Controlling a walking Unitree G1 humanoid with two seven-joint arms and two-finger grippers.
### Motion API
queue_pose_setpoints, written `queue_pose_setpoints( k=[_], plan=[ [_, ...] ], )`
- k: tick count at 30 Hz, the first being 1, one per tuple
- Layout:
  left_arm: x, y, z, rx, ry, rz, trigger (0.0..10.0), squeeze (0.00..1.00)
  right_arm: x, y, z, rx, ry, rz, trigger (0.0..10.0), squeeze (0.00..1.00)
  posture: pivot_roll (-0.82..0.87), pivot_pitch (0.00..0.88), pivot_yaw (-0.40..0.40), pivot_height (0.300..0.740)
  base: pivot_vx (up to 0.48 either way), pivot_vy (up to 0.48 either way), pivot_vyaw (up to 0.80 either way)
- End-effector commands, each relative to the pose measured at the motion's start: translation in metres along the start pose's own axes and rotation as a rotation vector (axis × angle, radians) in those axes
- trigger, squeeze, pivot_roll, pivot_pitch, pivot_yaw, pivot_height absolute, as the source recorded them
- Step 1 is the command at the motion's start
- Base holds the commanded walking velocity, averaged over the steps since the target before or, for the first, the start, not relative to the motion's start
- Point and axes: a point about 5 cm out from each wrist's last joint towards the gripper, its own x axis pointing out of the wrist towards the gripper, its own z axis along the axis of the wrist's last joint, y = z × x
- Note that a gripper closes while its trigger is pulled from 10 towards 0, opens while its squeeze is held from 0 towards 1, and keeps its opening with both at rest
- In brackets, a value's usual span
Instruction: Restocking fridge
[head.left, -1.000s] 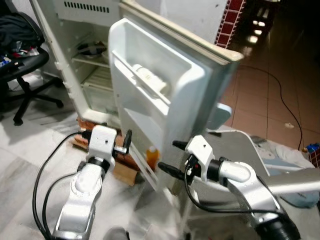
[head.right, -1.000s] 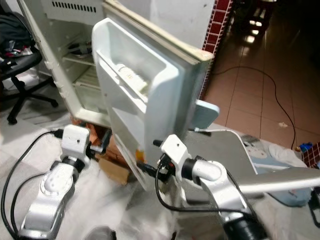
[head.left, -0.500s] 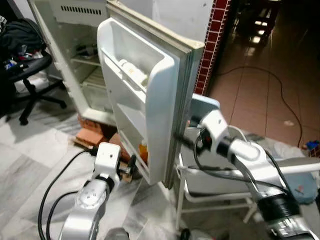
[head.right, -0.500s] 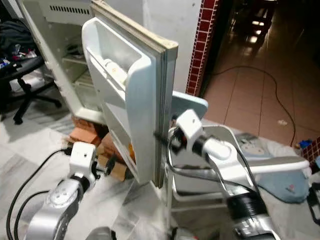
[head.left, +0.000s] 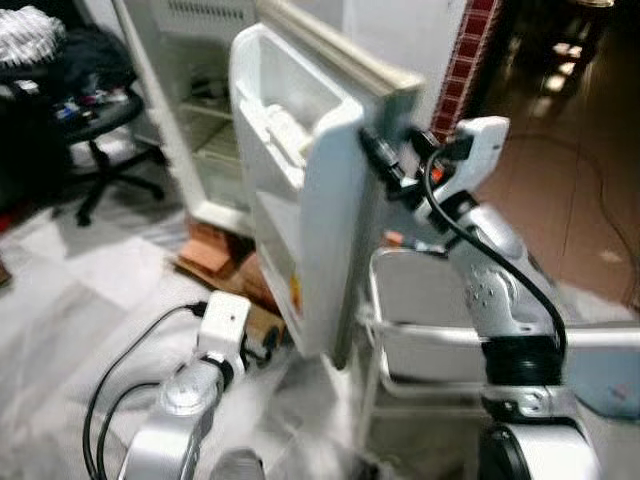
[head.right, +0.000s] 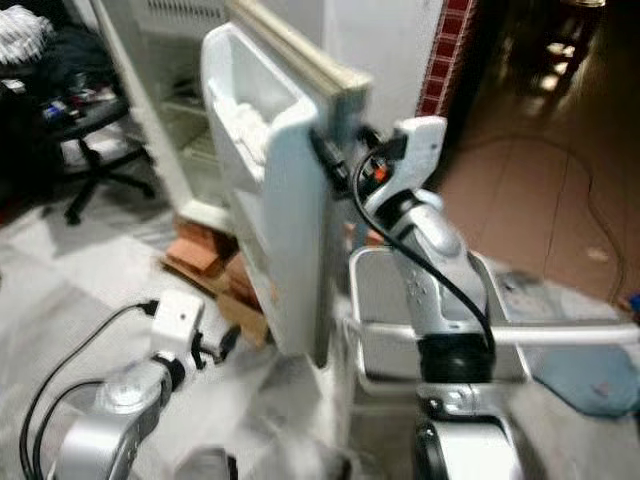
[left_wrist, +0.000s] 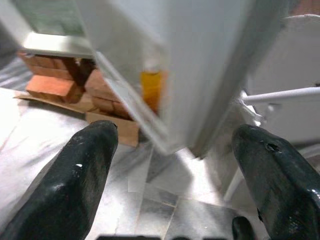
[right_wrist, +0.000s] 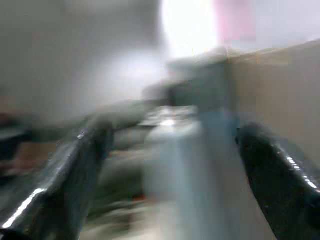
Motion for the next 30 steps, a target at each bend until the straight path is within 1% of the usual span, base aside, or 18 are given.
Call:
queue_pose_setpoints(
  k=[1, 2, 5, 6, 7, 8, 9, 10, 12, 13, 14, 16, 18, 23, 26, 27, 28, 30],
  plan=[
    [-0.001, 0.003, 0.003, 0.006, -0.001, 0.013, 10.0, 0.00, 0.002, 0.050, 0.002, 0.140, 0.021, 0.361, 10.0, 0.00, 0.12, 0.038, -0.017, 0.740, 0.000, 0.000, 0.00],
    [-0.001, 0.003, 0.003, 0.004, 0.003, 0.013, 10.0, 0.00, -0.004, 0.051, -0.005, 0.168, 0.063, 0.359, 10.0, 0.00, 0.12, 0.037, -0.017, 0.740, 0.000, 0.000, 0.00],
    [0.000, 0.002, 0.005, 0.008, -0.004, 0.004, 10.0, 0.00, -0.016, 0.020, -0.040, 0.089, 0.206, 0.093, 10.0, 0.00, 0.11, 0.037, -0.014, 0.740, 0.000, 0.000, 0.00],
    [0.000, 0.002, 0.005, 0.009, -0.006, 0.002, 10.0, 0.00, -0.018, 0.015, -0.045, 0.077, 0.227, 0.055, 10.0, 0.00, 0.11, 0.037, -0.014, 0.740, 0.000, 0.000, 0.00],
    [0.000, 0.002, 0.005, 0.009, -0.006, 0.002, 10.0, 0.00, -0.018, 0.015, -0.045, 0.077, 0.227, 0.055, 10.0, 0.00, 0.11, 0.037, -0.014, 0.740, 0.000, 0.000, 0.00],
    [0.001, 0.004, 0.008, 0.003, -0.027, 0.024, 10.0, 0.00, -0.039, -0.019, -0.073, -0.092, 0.327, -0.257, 10.0, 0.00, 0.11, 0.032, -0.001, 0.740, 0.000, 0.000, 0.00],
    [0.000, 0.009, 0.009, -0.016, -0.040, 0.060, 10.0, 0.00, -0.052, -0.029, -0.083, -0.139, 0.342, -0.384, 10.0, 0.00, 0.11, 0.029, 0.003, 0.740, 0.000, 0.000, 0.00],
    [0.000, 0.009, 0.009, -0.016, -0.040, 0.060, 10.0, 0.00, -0.052, -0.029, -0.083, -0.139, 0.342, -0.384, 10.0, 0.00, 0.11, 0.029, 0.003, 0.740, 0.000, 0.000, 0.00],
    [0.000, 0.015, 0.012, -0.030, -0.065, 0.094, 10.0, 0.00, -0.067, -0.035, -0.091, -0.160, 0.345, -0.520, 10.0, 0.00, 0.11, 0.027, -0.001, 0.740, 0.000, 0.000, 0.00],
    [0.000, 0.016, 0.013, -0.026, -0.075, 0.095, 10.0, 0.00, -0.072, -0.035, -0.092, -0.165, 0.343, -0.558, 10.0, 0.00, 0.11, 0.027, -0.001, 0.740, 0.000, 0.000, 0.00],
    [0.000, 0.016, 0.013, -0.026, -0.075, 0.095, 10.0, 0.00, -0.072, -0.035, -0.092, -0.165, 0.343, -0.558, 10.0, 0.00, 0.11, 0.027, -0.001, 0.740, 0.000, 0.000, 0.00],
    [0.000, 0.016, 0.016, -0.009, -0.088, 0.101, 10.0, 0.00, -0.075, -0.033, -0.092, -0.151, 0.339, -0.584, 10.0, 0.00, 0.11, 0.027, 0.000, 0.740, 0.000, 0.480, 0.00],
    [0.001, 0.018, 0.022, 0.006, -0.128, 0.134, 10.0, 0.00, -0.078, -0.030, -0.093, -0.139, 0.334, -0.629, 10.0, 0.00, 0.10, 0.025, 0.001, 0.740, 0.000, 0.480, 0.00],
    [0.001, 0.021, 0.027, 0.007, -0.159, 0.156, 10.0, 0.00, -0.081, -0.031, -0.095, -0.144, 0.343, -0.669, 10.0, 0.00, 0.11, 0.024, -0.001, 0.740, 0.000, 0.480, 0.00],
    [0.001, 0.025, 0.030, 0.000, -0.175, 0.172, 10.0, 0.00, -0.083, -0.037, -0.095, -0.154, 0.325, -0.708, 10.0, 0.00, 0.10, 0.023, -0.004, 0.740, 0.000, 0.480, 0.00],
    [0.002, 0.029, 0.032, -0.008, -0.189, 0.192, 10.0, 0.00, -0.082, -0.044, -0.091, -0.191, 0.299, -0.743, 10.0, 0.00, 0.10, 0.022, -0.006, 0.740, 0.000, 0.480, 0.00],
    [0.002, 0.030, 0.032, -0.011, -0.192, 0.196, 10.0, 0.00, -0.082, -0.046, -0.090, -0.209, 0.292, -0.753, 10.0, 0.00, 0.10, 0.022, -0.006, 0.740, 0.000, 0.480, 0.00],
    [0.003, 0.030, 0.033, -0.012, -0.204, 0.194, 10.0, 0.00, -0.081, -0.049, -0.088, -0.218, 0.273, -0.782, 10.0, 0.00, 0.10, 0.020, -0.008, 0.740, 0.000, 0.480, 0.00]
  ],
)
